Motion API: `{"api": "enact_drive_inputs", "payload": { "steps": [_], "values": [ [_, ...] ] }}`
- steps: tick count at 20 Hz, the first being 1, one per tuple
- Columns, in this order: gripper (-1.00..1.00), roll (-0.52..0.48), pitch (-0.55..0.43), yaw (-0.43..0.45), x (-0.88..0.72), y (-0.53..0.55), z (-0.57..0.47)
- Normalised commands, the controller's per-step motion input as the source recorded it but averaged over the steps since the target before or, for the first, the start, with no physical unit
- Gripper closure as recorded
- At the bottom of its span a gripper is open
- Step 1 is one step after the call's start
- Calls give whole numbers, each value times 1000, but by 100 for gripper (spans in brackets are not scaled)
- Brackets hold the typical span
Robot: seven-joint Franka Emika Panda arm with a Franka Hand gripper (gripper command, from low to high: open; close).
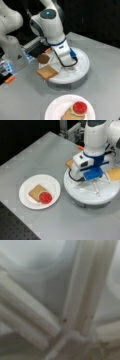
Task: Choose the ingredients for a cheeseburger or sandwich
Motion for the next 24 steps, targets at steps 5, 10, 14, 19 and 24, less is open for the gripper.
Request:
{"api": "enact_drive_inputs", "payload": {
  "steps": [5, 10, 14, 19, 24],
  "values": [
    [-100, 25, 302, 508, 374, 231, -261],
    [-100, 17, 313, 528, 405, 268, -295],
    [-100, -2, 301, 558, 456, 320, -340],
    [-100, -3, 302, 448, 458, 329, -372],
    [-100, -5, 312, 302, 409, 360, -378]
  ]
}}
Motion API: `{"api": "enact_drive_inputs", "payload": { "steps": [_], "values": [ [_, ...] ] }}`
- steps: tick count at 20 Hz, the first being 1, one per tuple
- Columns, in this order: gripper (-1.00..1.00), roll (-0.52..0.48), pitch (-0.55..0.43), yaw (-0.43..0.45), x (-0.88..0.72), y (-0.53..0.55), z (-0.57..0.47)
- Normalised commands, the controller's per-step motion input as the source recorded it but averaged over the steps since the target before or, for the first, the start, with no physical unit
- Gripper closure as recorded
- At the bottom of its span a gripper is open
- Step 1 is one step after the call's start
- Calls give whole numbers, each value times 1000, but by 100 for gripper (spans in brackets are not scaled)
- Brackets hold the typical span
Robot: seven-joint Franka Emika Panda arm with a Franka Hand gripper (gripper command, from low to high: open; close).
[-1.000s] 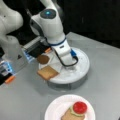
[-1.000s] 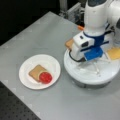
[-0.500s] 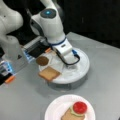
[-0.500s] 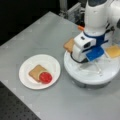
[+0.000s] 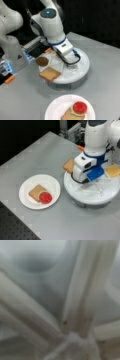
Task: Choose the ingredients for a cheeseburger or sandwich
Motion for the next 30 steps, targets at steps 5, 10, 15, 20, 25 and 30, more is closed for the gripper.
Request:
{"api": "enact_drive_inputs", "payload": {
  "steps": [5, 10, 15, 20, 25, 30],
  "values": [
    [-100, -23, 326, 116, 319, 404, -329],
    [-100, -30, 333, 107, 280, 468, -265],
    [-100, -39, 342, 151, 273, 507, -223],
    [-100, -57, 351, 127, 245, 504, -135],
    [-100, -49, 368, 128, 235, 462, -37],
    [-100, -43, 370, 129, 241, 436, 16]
  ]
}}
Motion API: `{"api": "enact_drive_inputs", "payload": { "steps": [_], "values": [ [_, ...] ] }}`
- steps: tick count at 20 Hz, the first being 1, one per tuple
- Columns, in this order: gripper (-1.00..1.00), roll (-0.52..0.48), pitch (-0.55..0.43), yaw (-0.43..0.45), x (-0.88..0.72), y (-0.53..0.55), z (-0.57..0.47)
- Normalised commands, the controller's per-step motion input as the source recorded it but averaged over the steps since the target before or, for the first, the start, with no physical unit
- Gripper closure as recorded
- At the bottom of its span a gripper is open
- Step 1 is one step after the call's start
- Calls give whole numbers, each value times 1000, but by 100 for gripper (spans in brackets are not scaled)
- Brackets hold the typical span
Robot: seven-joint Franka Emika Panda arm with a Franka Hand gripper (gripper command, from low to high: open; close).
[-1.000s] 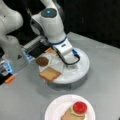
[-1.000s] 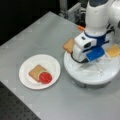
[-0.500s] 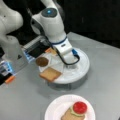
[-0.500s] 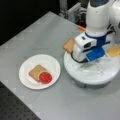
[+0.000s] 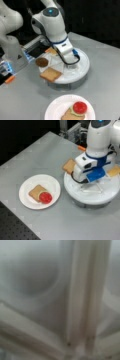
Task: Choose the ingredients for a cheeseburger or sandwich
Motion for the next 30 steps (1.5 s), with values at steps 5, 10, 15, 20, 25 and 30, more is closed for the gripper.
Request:
{"api": "enact_drive_inputs", "payload": {
  "steps": [5, 10, 15, 20, 25, 30],
  "values": [
    [-100, -45, 366, 100, 233, 398, 51],
    [-100, -82, 356, -14, 170, 361, 152],
    [-100, -76, 269, 45, 185, 307, 216],
    [-100, -69, 189, 89, 229, 274, 215],
    [-100, -73, 165, 101, 257, 245, 215],
    [-100, -74, 177, 103, 266, 209, 269]
  ]
}}
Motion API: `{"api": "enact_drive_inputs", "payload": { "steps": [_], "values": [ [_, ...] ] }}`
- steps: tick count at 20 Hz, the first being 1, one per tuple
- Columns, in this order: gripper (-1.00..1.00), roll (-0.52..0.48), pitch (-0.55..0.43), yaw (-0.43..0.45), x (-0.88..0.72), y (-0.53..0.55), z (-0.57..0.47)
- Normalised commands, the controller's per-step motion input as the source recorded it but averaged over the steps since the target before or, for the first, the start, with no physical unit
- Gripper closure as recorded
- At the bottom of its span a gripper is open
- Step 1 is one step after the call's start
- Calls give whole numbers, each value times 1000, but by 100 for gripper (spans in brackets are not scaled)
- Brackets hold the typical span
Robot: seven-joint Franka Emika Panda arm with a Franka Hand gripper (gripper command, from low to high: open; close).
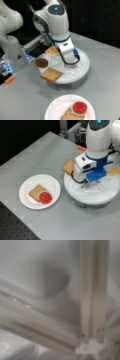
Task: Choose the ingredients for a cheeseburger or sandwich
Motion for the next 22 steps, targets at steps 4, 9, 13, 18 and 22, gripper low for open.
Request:
{"api": "enact_drive_inputs", "payload": {
  "steps": [4, 9, 13, 18, 22],
  "values": [
    [-100, -77, 187, 93, 247, 146, 300],
    [-100, -87, 194, 67, 186, 33, 229],
    [-100, -93, 192, 31, 169, -32, 183],
    [-100, -80, 203, -64, 164, -52, 201],
    [-100, -90, 142, -223, 136, -63, 245]
  ]
}}
